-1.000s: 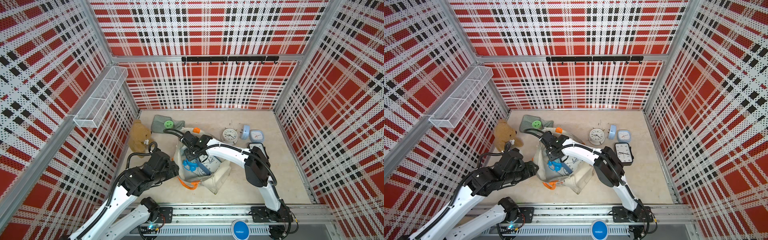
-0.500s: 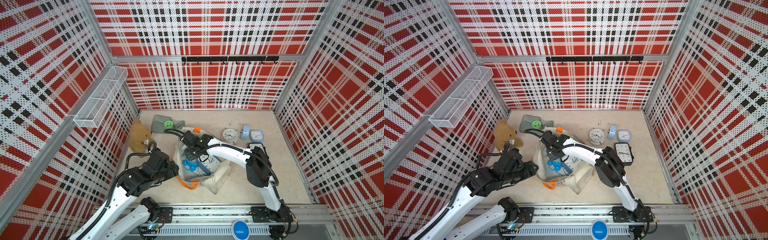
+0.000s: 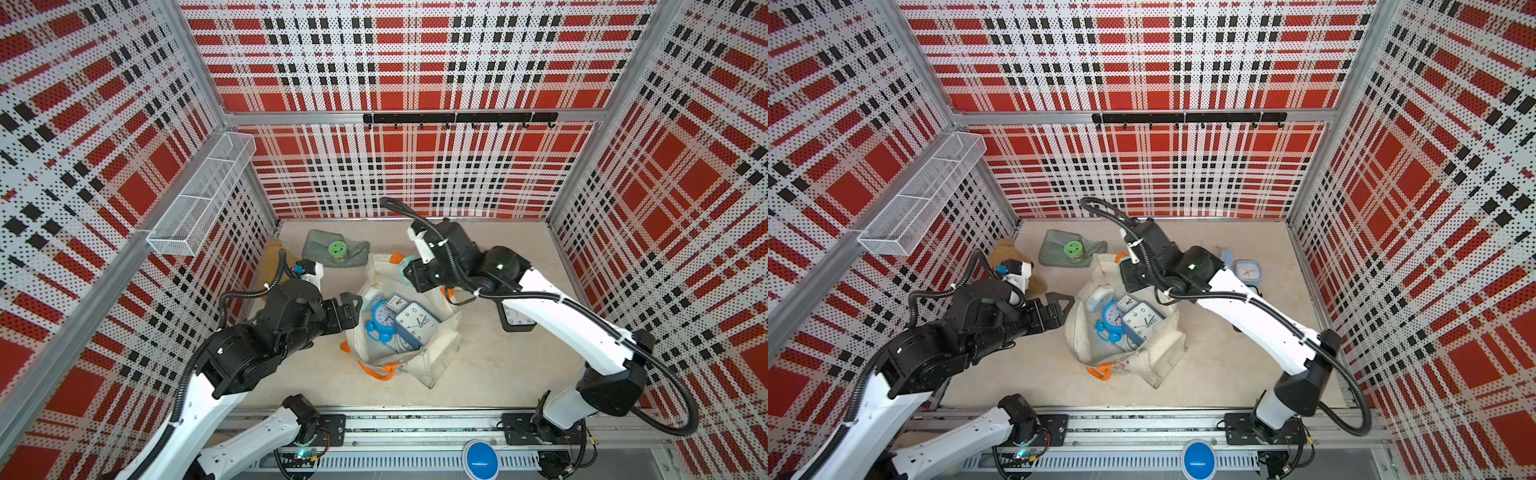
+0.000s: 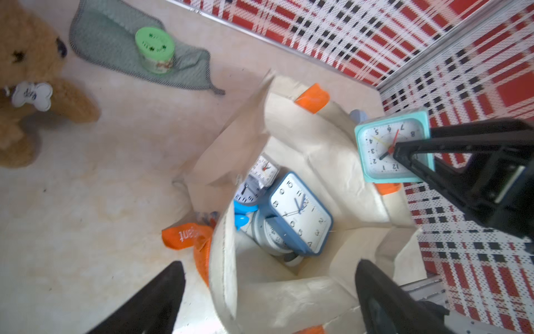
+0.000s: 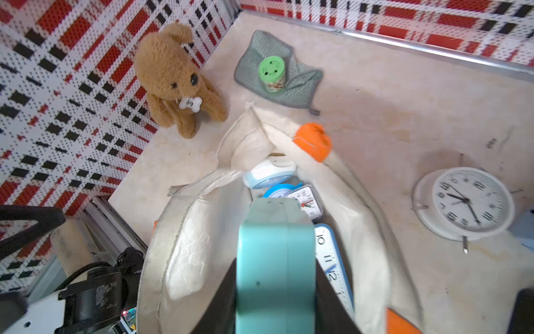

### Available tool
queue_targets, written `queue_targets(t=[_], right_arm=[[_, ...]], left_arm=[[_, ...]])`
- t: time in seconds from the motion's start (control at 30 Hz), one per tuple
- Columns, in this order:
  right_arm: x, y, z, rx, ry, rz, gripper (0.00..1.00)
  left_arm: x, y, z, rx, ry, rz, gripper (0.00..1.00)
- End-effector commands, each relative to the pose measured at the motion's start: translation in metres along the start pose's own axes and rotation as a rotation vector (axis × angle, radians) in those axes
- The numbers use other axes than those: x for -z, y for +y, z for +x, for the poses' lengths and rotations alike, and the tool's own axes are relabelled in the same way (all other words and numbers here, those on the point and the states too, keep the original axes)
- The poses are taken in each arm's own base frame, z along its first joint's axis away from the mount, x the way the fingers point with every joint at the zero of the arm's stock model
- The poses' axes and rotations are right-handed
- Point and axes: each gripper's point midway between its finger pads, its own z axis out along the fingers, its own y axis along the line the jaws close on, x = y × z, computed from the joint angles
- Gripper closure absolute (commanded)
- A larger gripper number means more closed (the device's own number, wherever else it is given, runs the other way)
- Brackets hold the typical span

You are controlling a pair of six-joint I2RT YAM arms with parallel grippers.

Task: Take the alarm clock out of the canvas bag
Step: Pick up the alarm from the canvas bag, then place the alarm at the center of the board.

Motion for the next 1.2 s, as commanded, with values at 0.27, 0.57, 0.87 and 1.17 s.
queue_targets(t=[0.27,0.57,0.87,1.17], right_arm=[[0.005,-0.17,0.064,-0.364,0.078,0.127,0.7],[-0.043,-0.237,0.126,-0.451,0.169,0.123,0.69],[-0.097,-0.271,0.147,-0.485,0.244,0.091,0.67],[-0.113,-0.291,0.166,-0.517,0.284,0.118,0.55]], left_arm=[[-0.046,-0.138,0.016,-0.609,0.072,0.214,0.0],[-0.088,-0.224,0.079,-0.811,0.159,0.284,0.01],[-0.127,-0.263,0.105,-0.762,0.2,0.287,0.01],[-0.136,-0.258,0.095,-0.689,0.217,0.282,0.01]])
